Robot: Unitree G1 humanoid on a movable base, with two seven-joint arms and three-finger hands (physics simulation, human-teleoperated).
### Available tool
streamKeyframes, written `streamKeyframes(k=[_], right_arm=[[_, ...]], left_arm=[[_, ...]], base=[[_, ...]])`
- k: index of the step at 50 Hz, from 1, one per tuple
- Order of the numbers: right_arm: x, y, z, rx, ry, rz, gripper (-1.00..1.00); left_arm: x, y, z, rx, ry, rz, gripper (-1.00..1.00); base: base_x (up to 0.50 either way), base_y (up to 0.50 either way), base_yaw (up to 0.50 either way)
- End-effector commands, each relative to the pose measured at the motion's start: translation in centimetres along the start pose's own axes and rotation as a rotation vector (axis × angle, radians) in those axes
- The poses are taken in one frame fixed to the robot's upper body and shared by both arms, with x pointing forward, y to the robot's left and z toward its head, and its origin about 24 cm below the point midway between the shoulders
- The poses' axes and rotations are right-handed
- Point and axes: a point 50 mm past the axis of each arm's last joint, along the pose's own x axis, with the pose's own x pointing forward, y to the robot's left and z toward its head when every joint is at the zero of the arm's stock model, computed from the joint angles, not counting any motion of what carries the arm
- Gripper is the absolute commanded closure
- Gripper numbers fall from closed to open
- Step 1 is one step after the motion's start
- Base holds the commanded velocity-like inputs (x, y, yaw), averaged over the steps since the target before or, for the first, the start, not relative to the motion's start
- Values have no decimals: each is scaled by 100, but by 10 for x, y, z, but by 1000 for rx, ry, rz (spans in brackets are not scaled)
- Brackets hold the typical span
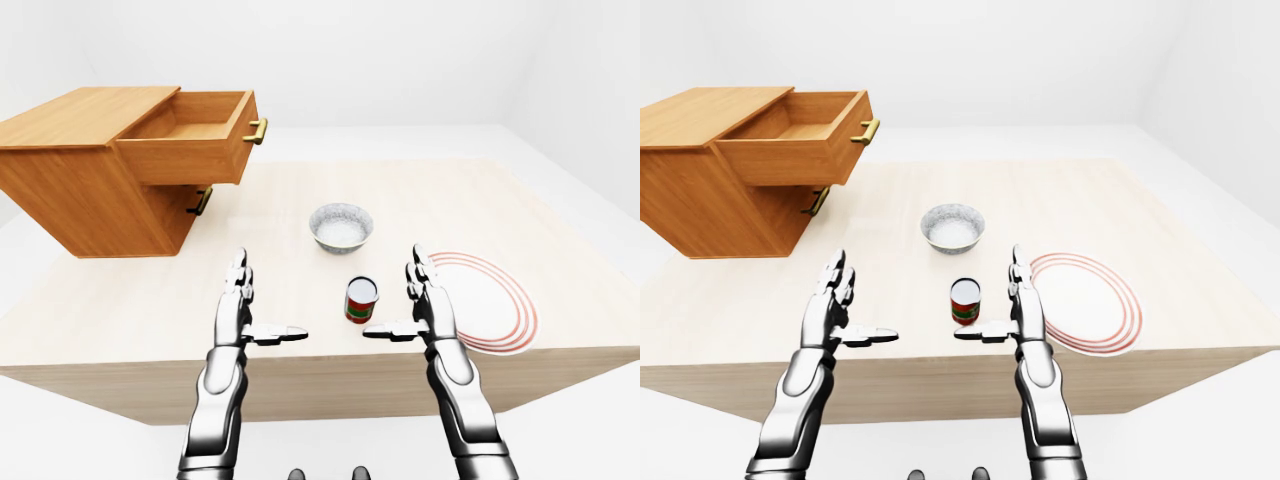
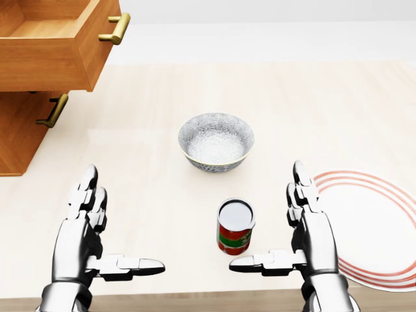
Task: Put the ketchup in the top drawer of the cabinet.
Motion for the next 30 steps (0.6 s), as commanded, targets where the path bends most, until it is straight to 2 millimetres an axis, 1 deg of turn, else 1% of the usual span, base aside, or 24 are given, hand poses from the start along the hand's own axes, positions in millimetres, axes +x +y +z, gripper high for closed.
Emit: streamKeyframes(k=[1, 4, 5, 10, 11, 12, 14, 19, 20, 23, 25, 28, 30], right_arm=[[-7, -8, 14, -4, -39, -4, -100], [-14, -8, 24, 2, -61, -2, -100], [-17, -8, 28, -9, -70, -5, -100], [-25, -7, 41, -15, -127, 2, -100], [-29, -8, 48, -17, -156, 0, -100], [-29, -8, 49, -18, -158, 0, -100], [-35, -8, 58, -29, -196, -4, -100], [-49, -10, 76, -29, -271, -5, -100], [-53, -11, 82, -39, -296, -7, -100], [-62, -11, 93, -48, -341, -9, -100], [-67, -11, 98, -61, -363, -11, -100], [-79, -11, 113, -72, -424, -18, -100], [-85, -10, 120, -75, -454, -15, -100]], left_arm=[[-9, 12, 17, -10, -39, -4, -100], [-16, 13, 28, -8, -79, -6, -100], [-21, 13, 36, -6, -112, -7, -100], [-31, 13, 46, 2, -154, -7, -100], [-35, 13, 52, 1, -178, -11, -100], [-35, 13, 52, 1, -179, -11, -100], [-43, 13, 63, 2, -224, -13, -100], [-61, 12, 81, 8, -295, -24, -100], [-64, 12, 83, 8, -303, -27, -100], [-79, 12, 97, 13, -356, -38, -100], [-85, 14, 105, 12, -390, -35, -100], [-96, 18, 120, 12, -461, -26, -100], [-101, 21, 126, 14, -487, -20, -100]], base=[[0, 0, 0], [0, 0, 0], [0, 0, 0], [0, 0, 0], [0, 0, 0], [0, 0, 0], [0, 0, 0], [0, 0, 0], [0, 0, 0], [0, 0, 0], [0, 0, 0], [0, 0, 0], [0, 0, 0]])
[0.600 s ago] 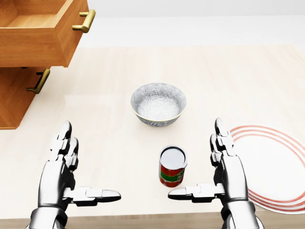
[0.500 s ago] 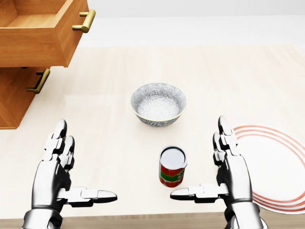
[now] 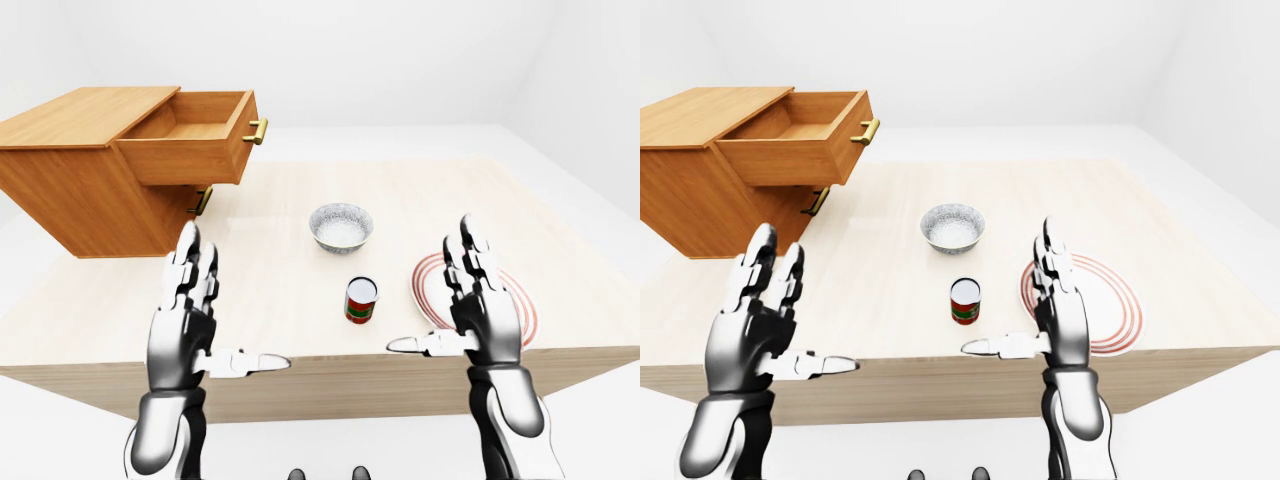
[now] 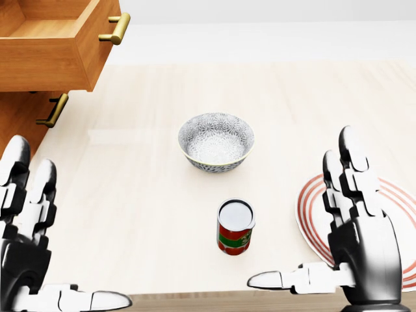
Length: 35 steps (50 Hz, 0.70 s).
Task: Put the ketchup in the top drawer of the cabinet.
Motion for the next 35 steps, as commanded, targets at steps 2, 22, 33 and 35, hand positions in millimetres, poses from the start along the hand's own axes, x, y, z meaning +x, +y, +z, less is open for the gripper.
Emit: streamKeyframes(k=[2, 22, 33, 35], right_arm=[[-23, -2, 53, -42, -186, -11, -100], [-41, 4, 81, -25, -269, 24, -100], [-42, 2, 80, -21, -261, 21, -100], [-41, 2, 80, -20, -263, 20, -100]], left_arm=[[-26, 9, 62, 25, -223, 7, -100], [-36, 24, 79, -19, -272, 36, -100], [-35, 24, 79, -31, -266, 39, -100], [-35, 24, 79, -32, -260, 38, -100]], base=[[0, 0, 0], [11, 0, 0], [50, -2, 0], [50, -2, 0]])
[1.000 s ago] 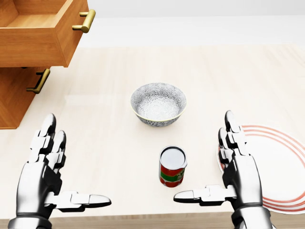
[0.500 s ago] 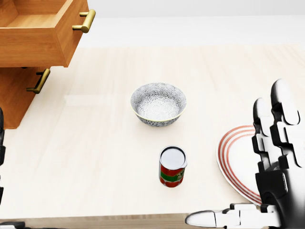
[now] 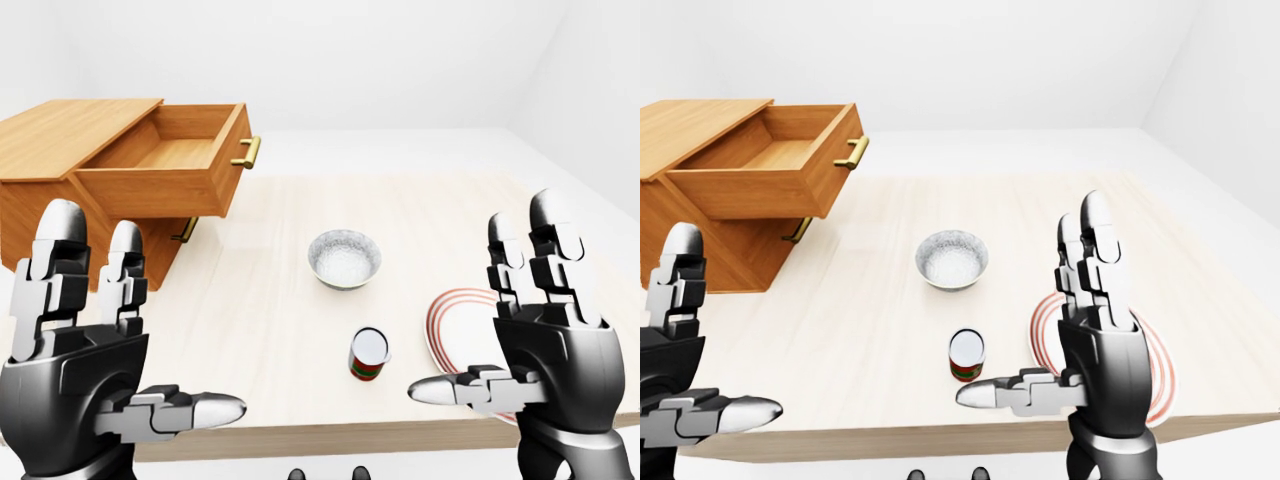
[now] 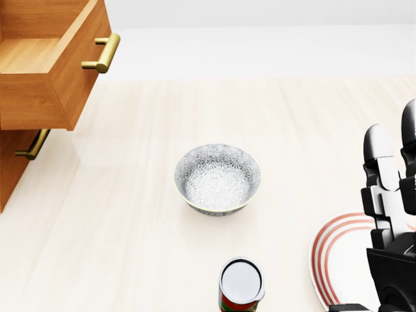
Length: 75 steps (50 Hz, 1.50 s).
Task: Put the ketchup in the top drawer of the cabinet.
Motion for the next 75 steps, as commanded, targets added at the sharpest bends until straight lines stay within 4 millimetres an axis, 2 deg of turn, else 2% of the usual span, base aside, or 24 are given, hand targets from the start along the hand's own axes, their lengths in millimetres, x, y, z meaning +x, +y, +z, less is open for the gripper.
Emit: streamKeyframes(k=[1, 27, 37, 75], right_arm=[[-2, -1, 3, 6, -5, 2, -100], [0, -6, 5, -8, -22, -35, -100], [-2, -4, 3, -82, 0, -17, -100], [0, -3, 0, -51, 2, -26, -100]], left_arm=[[-1, 1, 2, -11, 5, 1, -100], [-2, 2, 2, -18, 18, 2, -100], [-1, 4, 4, -17, -2, 10, -100], [-1, 5, 4, -20, 7, 12, -100]], base=[[50, -2, 0], [50, -2, 0], [0, 2, 0], [0, 49, 0]])
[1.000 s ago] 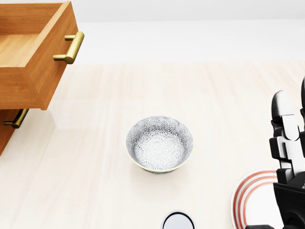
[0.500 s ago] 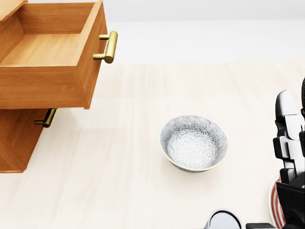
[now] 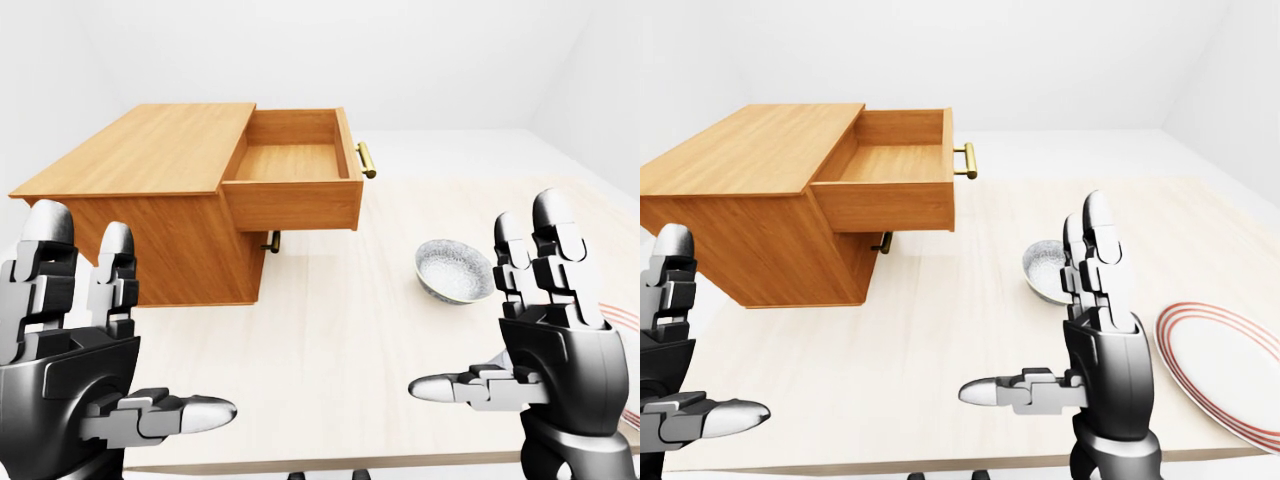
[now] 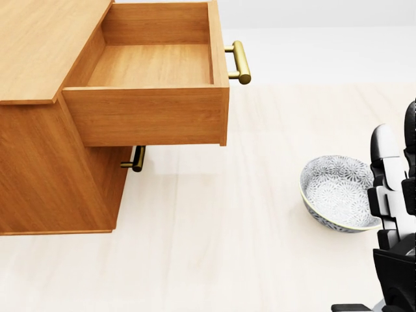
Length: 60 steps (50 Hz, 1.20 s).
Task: Put the ketchup in the top drawer of the cabinet.
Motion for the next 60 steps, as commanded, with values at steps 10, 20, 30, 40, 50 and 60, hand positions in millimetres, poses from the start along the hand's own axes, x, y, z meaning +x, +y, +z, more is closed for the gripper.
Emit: streamKeyframes(k=[10, 20, 30, 40, 50, 60], right_arm=[[1, 1, -3, 1, 7, -2, -100], [1, 1, -3, 7, 9, -6, -100], [0, -6, -5, 72, 6, -46, -100], [-13, -33, -2, 11, 48, -93, -100], [1, -78, 30, -95, 11, -74, -100], [6, -110, 118, -266, -293, -13, -100]], left_arm=[[0, 1, 0, -3, 4, 1, -100], [0, 0, 0, -2, 5, 0, -100], [-1, 0, -1, -3, 11, -2, -100], [1, 2, 2, -1, -11, 9, -100], [1, 2, 1, 7, -11, 9, -100], [1, 2, 1, 8, -16, 9, -100]], base=[[0, 0, 0], [0, 20, 0], [0, 0, 0], [0, 0, 0], [0, 0, 0], [0, 0, 0]])
